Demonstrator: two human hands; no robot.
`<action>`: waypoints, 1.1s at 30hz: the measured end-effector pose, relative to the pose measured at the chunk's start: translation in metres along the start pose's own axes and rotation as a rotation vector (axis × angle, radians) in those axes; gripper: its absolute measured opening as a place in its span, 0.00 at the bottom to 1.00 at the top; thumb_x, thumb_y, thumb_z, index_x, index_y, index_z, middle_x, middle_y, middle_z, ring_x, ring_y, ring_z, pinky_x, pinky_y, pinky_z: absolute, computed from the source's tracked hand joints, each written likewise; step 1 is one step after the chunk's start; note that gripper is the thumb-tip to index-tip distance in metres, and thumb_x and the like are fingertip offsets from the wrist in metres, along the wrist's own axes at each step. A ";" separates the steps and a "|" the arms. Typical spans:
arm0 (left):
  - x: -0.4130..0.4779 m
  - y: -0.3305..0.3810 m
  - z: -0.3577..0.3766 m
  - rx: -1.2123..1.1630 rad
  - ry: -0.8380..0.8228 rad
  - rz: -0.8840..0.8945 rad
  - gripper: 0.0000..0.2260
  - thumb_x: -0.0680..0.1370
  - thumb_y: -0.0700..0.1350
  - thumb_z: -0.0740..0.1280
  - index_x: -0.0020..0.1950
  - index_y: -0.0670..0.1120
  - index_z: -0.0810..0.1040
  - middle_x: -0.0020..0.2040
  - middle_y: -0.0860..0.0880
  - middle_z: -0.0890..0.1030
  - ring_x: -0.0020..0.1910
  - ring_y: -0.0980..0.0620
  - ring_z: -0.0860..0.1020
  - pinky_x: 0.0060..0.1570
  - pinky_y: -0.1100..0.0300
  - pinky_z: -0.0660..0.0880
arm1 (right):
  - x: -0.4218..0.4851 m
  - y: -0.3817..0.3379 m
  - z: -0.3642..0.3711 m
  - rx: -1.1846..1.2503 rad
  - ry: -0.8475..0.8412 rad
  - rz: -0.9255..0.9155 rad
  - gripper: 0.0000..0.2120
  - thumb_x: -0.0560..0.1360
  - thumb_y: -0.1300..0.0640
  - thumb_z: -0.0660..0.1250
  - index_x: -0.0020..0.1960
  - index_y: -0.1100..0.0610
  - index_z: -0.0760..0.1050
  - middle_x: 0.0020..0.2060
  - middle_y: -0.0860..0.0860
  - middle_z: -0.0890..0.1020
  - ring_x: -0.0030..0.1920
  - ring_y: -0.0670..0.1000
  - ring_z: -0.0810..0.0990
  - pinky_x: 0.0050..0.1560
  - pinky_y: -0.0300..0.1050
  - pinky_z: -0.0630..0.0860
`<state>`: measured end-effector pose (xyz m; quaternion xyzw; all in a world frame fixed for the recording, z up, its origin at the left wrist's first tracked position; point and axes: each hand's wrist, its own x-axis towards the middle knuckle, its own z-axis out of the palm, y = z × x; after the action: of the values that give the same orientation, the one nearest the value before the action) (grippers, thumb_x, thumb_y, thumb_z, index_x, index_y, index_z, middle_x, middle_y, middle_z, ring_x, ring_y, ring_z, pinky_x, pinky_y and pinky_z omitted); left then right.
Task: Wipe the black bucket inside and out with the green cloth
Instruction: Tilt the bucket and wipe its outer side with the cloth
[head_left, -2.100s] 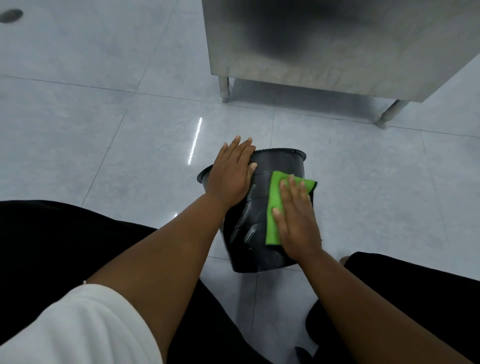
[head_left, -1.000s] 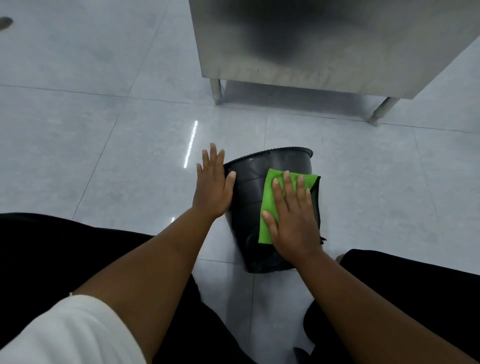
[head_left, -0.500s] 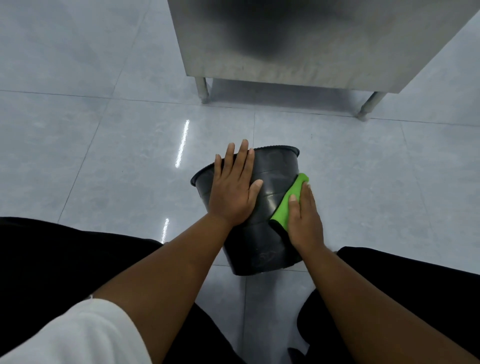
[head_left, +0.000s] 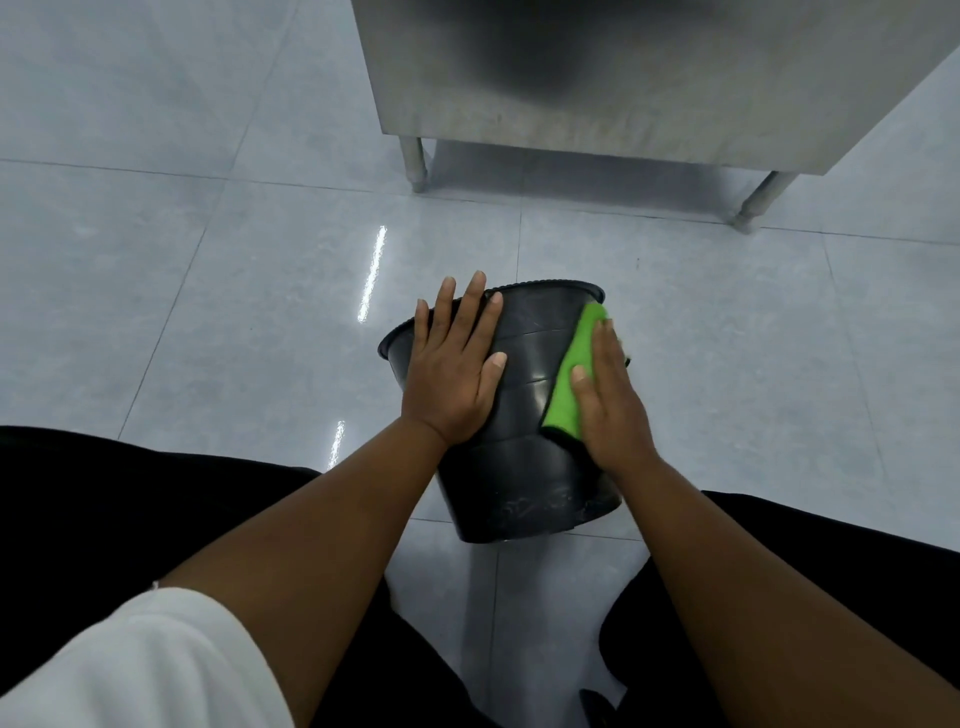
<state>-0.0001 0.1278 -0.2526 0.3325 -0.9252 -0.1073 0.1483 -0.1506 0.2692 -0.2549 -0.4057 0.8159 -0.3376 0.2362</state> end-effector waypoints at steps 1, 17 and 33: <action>-0.001 -0.001 0.000 -0.004 0.002 -0.007 0.27 0.80 0.52 0.53 0.79 0.48 0.56 0.81 0.47 0.51 0.80 0.43 0.46 0.77 0.42 0.42 | 0.004 0.003 -0.001 0.099 -0.011 0.128 0.28 0.83 0.45 0.50 0.80 0.48 0.46 0.80 0.46 0.51 0.79 0.47 0.51 0.79 0.48 0.51; -0.009 -0.033 0.000 -0.066 -0.009 -0.024 0.27 0.80 0.52 0.52 0.79 0.49 0.54 0.80 0.49 0.47 0.80 0.43 0.45 0.77 0.42 0.43 | 0.019 -0.033 0.017 -0.333 -0.051 -0.401 0.27 0.81 0.47 0.53 0.79 0.47 0.54 0.80 0.46 0.50 0.80 0.51 0.42 0.79 0.52 0.44; -0.013 -0.034 -0.006 -0.359 0.062 -0.212 0.26 0.80 0.51 0.54 0.78 0.46 0.56 0.80 0.48 0.45 0.80 0.44 0.42 0.75 0.39 0.54 | -0.014 -0.036 0.031 -0.392 0.019 -0.307 0.31 0.80 0.44 0.53 0.80 0.51 0.49 0.80 0.50 0.47 0.80 0.56 0.40 0.79 0.58 0.47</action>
<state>0.0315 0.1103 -0.2602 0.3996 -0.8460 -0.2751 0.2211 -0.1036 0.2538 -0.2470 -0.5599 0.7966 -0.2087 0.0913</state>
